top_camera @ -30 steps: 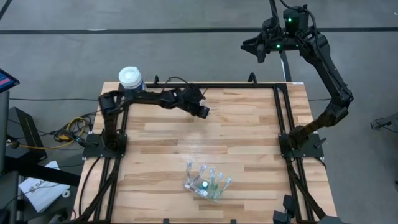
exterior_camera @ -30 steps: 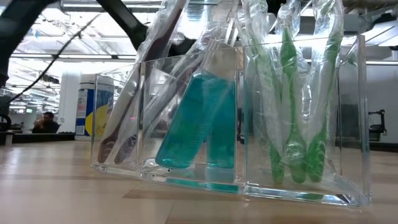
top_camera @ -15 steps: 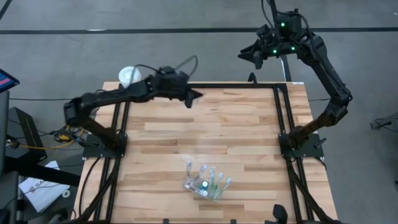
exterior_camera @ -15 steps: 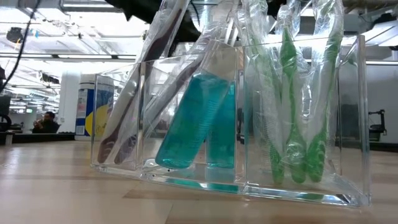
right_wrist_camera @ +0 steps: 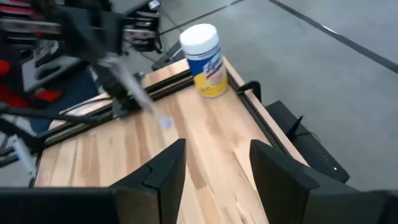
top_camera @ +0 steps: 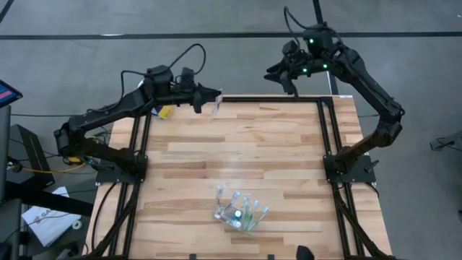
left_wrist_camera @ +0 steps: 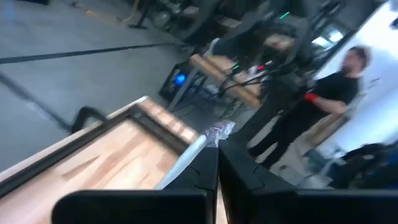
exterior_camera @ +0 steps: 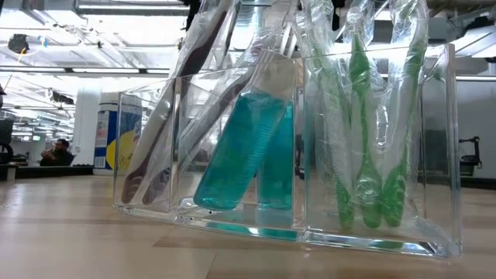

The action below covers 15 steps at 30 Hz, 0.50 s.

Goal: Pick & Place toothbrushing station
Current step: Put the purple toothbrush in the transparent organizer

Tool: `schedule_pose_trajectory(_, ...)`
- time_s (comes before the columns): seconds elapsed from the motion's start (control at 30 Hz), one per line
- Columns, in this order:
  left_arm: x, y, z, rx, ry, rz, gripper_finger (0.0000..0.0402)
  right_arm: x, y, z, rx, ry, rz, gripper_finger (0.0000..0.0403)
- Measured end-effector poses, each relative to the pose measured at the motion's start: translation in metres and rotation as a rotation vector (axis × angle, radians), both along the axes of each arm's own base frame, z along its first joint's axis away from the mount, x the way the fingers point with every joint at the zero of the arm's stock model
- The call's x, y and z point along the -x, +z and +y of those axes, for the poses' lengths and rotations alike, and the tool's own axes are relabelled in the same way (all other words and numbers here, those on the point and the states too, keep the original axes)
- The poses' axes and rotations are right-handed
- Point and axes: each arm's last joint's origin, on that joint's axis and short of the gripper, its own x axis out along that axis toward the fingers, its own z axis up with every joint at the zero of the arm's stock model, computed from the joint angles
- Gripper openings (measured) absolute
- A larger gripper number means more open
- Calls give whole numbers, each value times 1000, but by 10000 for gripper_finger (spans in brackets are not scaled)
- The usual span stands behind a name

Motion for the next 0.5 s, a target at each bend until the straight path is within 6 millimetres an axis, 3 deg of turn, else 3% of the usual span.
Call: schedule_pose_trajectory(0.5, 0, 29, -4, 25, -141, -299, 0, -44, -18, 18, -5, 74, -156, 174)
